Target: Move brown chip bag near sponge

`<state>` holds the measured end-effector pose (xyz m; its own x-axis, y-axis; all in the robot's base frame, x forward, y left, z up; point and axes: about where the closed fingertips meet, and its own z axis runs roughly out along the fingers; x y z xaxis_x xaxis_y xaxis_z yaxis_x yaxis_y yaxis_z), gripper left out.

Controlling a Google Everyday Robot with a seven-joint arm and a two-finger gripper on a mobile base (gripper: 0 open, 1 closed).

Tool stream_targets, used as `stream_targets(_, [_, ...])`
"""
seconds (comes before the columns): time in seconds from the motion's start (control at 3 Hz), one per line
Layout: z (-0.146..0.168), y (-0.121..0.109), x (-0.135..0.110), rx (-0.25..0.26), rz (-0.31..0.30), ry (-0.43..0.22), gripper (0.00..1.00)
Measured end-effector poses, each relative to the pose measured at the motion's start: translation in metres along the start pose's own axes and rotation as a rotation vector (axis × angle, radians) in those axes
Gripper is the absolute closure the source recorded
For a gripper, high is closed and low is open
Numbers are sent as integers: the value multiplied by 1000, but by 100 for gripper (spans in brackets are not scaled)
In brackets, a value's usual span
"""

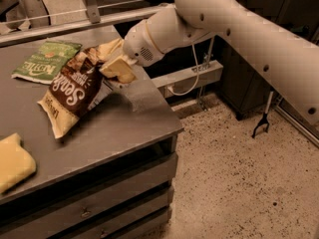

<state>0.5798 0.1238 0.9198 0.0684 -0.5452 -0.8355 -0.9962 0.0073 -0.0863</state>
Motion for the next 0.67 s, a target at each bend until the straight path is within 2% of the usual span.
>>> stream_targets(0.67, [24,41,-12,-141,-62,-43,100])
